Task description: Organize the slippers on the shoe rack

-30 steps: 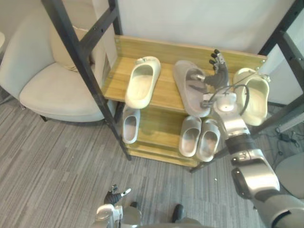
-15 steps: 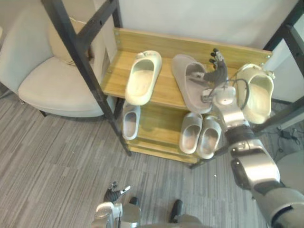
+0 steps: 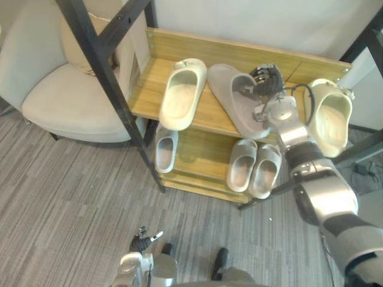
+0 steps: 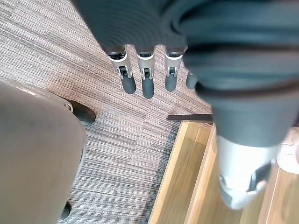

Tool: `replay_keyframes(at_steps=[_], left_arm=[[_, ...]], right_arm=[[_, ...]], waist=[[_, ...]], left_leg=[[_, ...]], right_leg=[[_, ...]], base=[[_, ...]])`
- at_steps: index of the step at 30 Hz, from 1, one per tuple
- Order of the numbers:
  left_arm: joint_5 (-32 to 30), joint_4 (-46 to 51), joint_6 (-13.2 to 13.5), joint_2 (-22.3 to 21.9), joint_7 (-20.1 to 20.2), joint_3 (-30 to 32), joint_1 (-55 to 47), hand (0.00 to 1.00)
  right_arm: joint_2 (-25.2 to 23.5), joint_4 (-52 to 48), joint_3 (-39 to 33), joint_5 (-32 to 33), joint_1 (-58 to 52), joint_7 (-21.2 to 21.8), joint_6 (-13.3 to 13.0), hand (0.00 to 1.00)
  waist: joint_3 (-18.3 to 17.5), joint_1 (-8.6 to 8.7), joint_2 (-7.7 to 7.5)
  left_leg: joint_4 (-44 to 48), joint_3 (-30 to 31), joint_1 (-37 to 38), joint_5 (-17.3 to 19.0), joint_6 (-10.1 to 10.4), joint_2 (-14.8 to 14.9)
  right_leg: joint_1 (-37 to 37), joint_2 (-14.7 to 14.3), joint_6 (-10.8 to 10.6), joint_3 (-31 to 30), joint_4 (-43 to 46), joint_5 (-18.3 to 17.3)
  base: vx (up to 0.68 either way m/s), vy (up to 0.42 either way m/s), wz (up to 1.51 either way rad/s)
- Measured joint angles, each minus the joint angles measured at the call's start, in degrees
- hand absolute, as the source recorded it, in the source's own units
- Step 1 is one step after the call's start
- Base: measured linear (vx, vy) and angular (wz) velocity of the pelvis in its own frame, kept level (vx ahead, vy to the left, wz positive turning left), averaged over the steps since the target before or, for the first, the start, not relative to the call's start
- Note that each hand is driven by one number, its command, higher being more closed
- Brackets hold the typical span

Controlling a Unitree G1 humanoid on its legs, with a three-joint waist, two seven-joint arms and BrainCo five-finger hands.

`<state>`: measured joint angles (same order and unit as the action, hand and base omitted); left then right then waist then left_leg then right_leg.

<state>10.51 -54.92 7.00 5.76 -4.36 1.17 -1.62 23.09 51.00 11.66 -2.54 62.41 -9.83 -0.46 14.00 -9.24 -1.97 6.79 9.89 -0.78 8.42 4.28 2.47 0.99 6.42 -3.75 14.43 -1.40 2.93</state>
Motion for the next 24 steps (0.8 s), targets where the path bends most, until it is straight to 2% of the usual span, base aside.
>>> replay_keyframes(at_steps=[10,19,24], left_arm=[[0.85,-0.03,-0.03,0.3,0.01,0.12,0.08,0.0],[0.79,-0.28,-0.5,0.23,0.05,0.2,-0.03,0.0],[0.73,-0.36,-1.15,0.25,0.8,0.27,-0.11,0.0]], right_arm=[[0.02,-0.94,0.36,0.23,-0.35,0.44,-0.02,1.0],[0.65,-17.02,-0.3,1.46,-10.7,0.32,-1.27,1.0],[0.49,-28.52,-2.84,5.25,-18.4,0.17,-2.49,1.0]], waist=[[0.3,0.02,-0.53],[0.28,0.91,-0.55],[0.26,1.92,-0.53]], left_leg=[[-0.1,-0.27,0.81,0.0,-0.01,0.0],[-0.07,-1.51,2.04,0.02,-0.02,-0.04],[0.22,-1.71,2.07,0.03,-0.03,-0.14]], right_leg=[[0.28,0.07,0.02,-0.17,0.04,0.01],[1.06,0.28,0.01,-0.79,0.22,0.01],[1.05,0.37,-0.01,-1.16,0.28,0.03]], base=[[0.01,0.002,0.0],[0.0,0.009,-0.04],[-0.02,0.003,-0.02]])
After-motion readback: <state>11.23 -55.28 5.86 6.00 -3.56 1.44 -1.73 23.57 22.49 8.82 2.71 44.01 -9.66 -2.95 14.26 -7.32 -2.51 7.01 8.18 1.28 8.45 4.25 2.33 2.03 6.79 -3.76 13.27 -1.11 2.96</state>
